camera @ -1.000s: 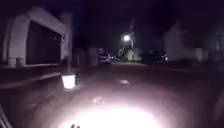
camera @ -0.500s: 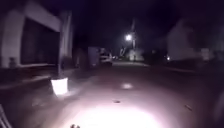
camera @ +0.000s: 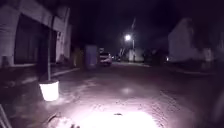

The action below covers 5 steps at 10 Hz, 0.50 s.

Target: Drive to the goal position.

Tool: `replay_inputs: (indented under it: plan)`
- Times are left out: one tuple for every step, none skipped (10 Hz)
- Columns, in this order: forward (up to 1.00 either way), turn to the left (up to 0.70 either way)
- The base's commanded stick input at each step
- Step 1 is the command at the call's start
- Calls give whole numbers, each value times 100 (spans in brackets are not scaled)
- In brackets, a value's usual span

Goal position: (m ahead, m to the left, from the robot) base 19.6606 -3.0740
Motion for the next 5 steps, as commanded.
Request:
replay_inputs:
  plan:
    - [0,0]
    - [0,0]
    - [0,0]
    - [100,0]
    - [100,0]
